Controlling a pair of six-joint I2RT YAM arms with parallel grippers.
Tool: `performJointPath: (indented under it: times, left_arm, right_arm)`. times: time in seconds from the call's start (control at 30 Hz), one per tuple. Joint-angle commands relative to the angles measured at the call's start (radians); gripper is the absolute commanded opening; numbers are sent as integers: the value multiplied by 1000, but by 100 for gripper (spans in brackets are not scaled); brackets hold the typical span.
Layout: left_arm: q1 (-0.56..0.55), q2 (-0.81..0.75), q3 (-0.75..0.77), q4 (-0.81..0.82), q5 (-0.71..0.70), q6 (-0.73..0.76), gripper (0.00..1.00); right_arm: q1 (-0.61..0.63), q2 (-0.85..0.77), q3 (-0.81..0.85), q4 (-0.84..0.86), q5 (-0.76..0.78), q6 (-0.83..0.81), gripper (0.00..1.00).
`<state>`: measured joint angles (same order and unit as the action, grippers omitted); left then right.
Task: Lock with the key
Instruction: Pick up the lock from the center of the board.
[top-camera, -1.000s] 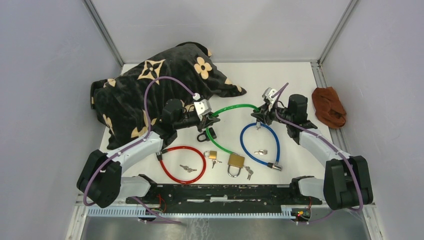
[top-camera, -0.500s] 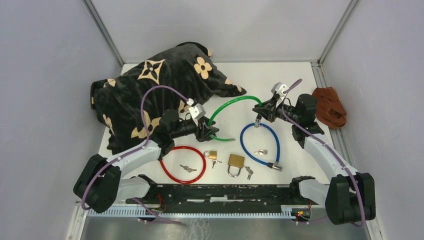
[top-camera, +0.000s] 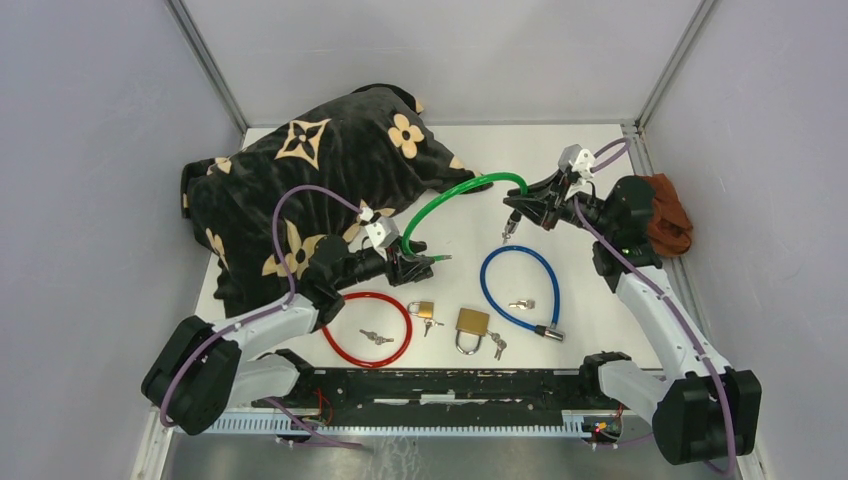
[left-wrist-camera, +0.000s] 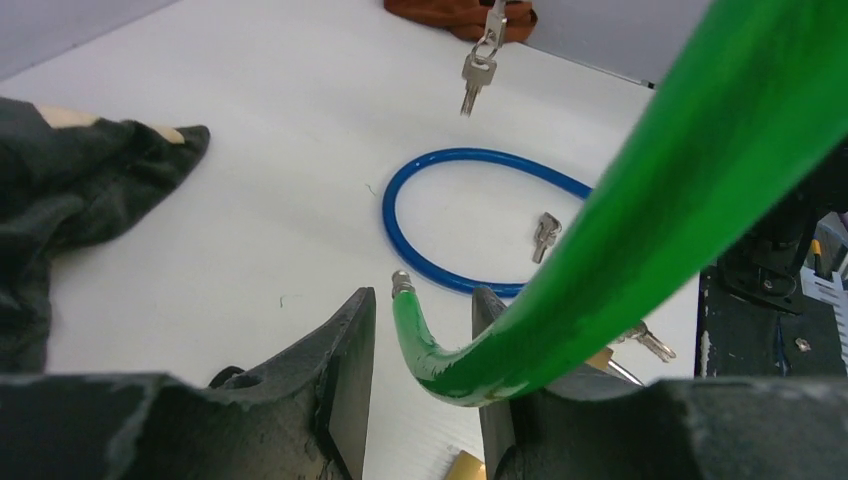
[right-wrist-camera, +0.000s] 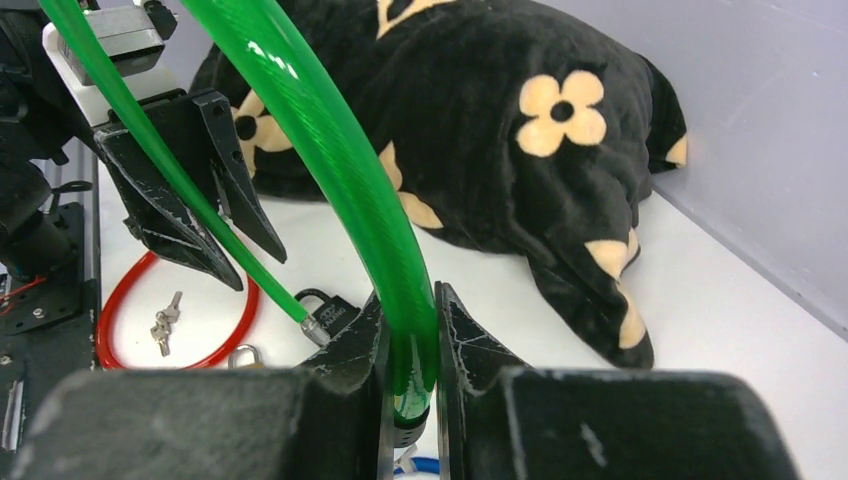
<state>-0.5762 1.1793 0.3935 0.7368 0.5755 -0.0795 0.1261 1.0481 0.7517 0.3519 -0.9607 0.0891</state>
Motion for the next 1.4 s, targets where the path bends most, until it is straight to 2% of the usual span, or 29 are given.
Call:
performJointPath:
  times: [0.0,0.07,0.13,0.33,0.37,0.53,0.77,0.83,0.93,1.0,1.23,1.37]
  left_arm:
    - [-16,-44,-27,172,-34,-26,46]
    - [-29,-54,-40,215,-53,-42,47]
    - [-38,-67,-53,252,-91,-58,42]
    - [-40,-108,-68,302,-137,-105,3]
    - [-41,-113,-70,319,-138,-116,2]
    - [-42,-129,-44,403,-155,-177,2]
    - [-49,-136,64,477,-164,-298,2]
    - [-63,-132,92,515,-164,-291,2]
    - [-83,-135,117,566,-194,-232,2]
    - [-90,-137,119,584,-211,-188,2]
    - [-94,-127,118,559,-188,-167,2]
    - [-94,-146,120,484,-193,-91,2]
  right_arm:
    - [27,-8,82,66,-29,55,0]
    - [46,-3,89,68,-15,54,0]
    - [65,4,101,62,-3,52,0]
    - [105,19,138,37,24,36,0]
    - [112,21,142,30,31,32,0]
    - [153,27,134,43,75,50,0]
    - [230,56,71,346,137,273,0]
    - [255,67,66,400,148,308,0]
    - [277,54,66,327,272,299,0]
    - [293,30,39,343,324,289,0]
    - [315,21,35,322,346,270,0]
    - [316,10,52,268,339,217,0]
